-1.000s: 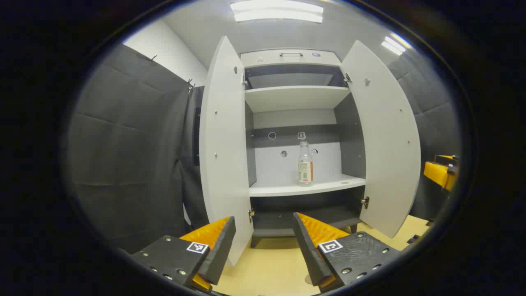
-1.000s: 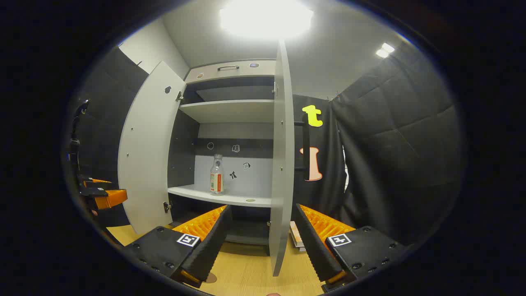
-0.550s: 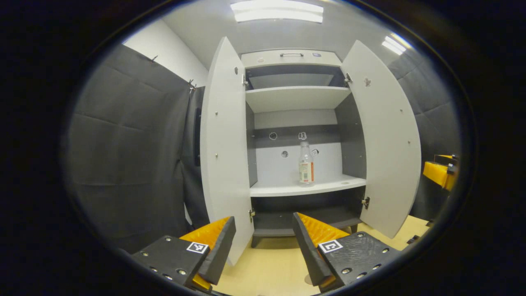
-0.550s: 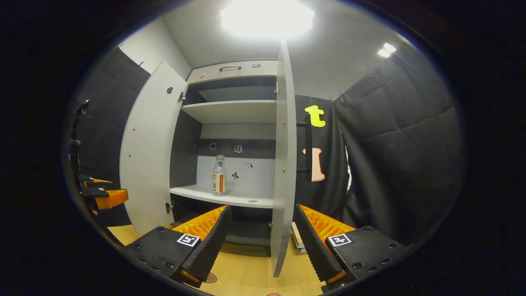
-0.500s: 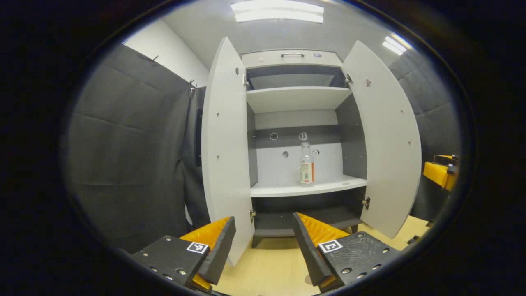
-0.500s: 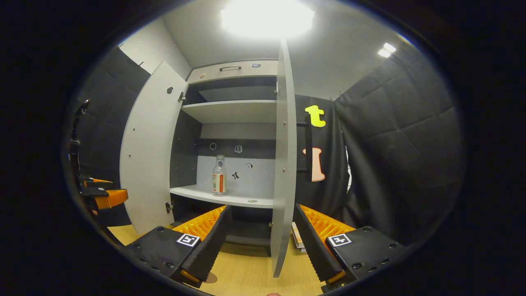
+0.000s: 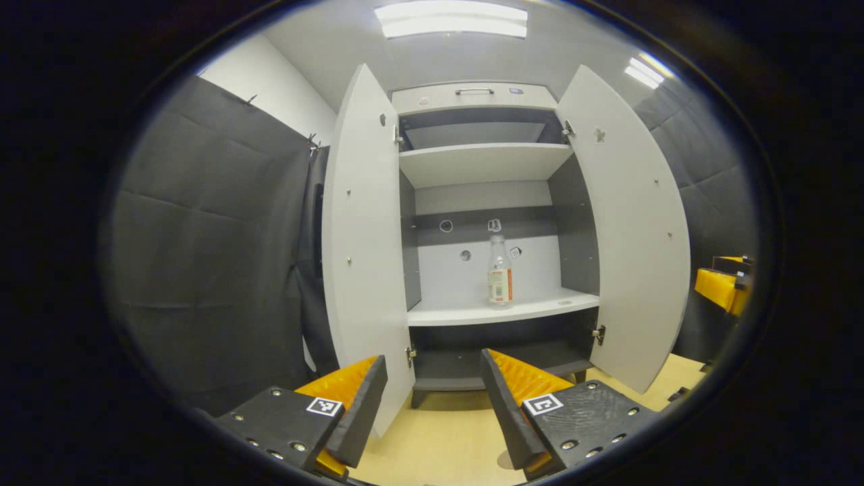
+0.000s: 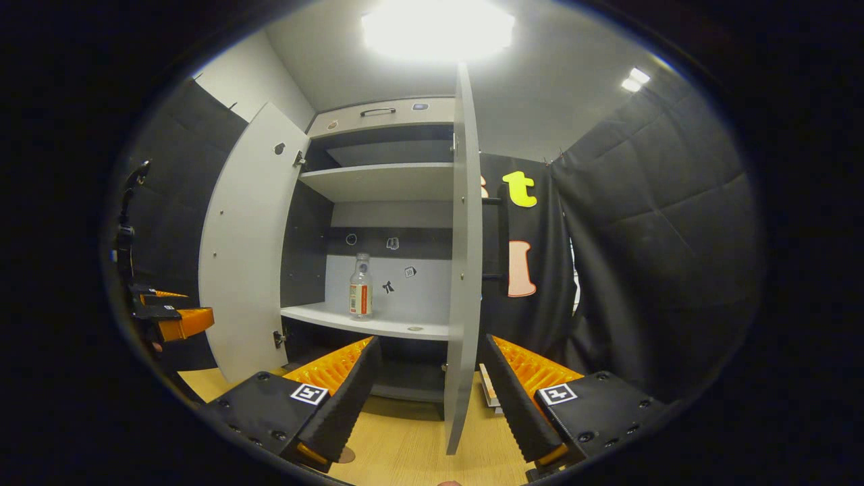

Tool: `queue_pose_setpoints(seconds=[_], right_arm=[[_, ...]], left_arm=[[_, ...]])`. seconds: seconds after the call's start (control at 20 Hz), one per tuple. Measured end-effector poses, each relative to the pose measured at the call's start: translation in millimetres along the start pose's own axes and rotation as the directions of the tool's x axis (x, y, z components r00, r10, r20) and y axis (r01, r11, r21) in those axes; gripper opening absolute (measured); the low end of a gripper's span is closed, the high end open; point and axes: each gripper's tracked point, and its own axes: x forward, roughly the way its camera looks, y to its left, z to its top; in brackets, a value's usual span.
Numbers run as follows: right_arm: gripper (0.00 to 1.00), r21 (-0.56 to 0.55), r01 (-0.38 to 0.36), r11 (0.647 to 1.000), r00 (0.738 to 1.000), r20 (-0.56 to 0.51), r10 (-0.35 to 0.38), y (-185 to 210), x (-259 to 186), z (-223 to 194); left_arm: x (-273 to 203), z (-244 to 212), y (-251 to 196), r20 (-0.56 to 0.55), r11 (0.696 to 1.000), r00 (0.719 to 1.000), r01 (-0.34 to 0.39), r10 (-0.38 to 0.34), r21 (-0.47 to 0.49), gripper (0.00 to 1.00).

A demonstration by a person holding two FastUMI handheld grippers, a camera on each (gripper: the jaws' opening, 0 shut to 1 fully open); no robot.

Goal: Grasp the bottle in the cabinet with the left hand and place it on the coaster, then close the right door with the right hand and the left door with the left hand.

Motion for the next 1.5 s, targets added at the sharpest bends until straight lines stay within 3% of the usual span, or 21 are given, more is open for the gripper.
queue_pose_setpoints(seconds=[0.75, 1.05, 1.5], right_arm=[[0.97, 0.028, -0.023, 0.999, 0.999, -0.047, 0.025, -87, -11, -30], [0.97, 0.025, -0.021, 0.999, 0.998, -0.059, 0.022, -87, -14, -36], [0.98, -0.002, 0.042, 0.999, 0.998, -0.050, -0.042, -74, -4, -28]], left_arm=[[39, 26, -72, 0.000, 0.996, 1.000, 0.018, -0.018, -0.082, 0.81], [85, 56, -70, 0.041, 0.999, 0.999, 0.037, -0.036, -0.026, 0.82], [169, 91, -92, 0.082, 0.989, 0.986, 0.145, -0.142, -0.033, 0.81]])
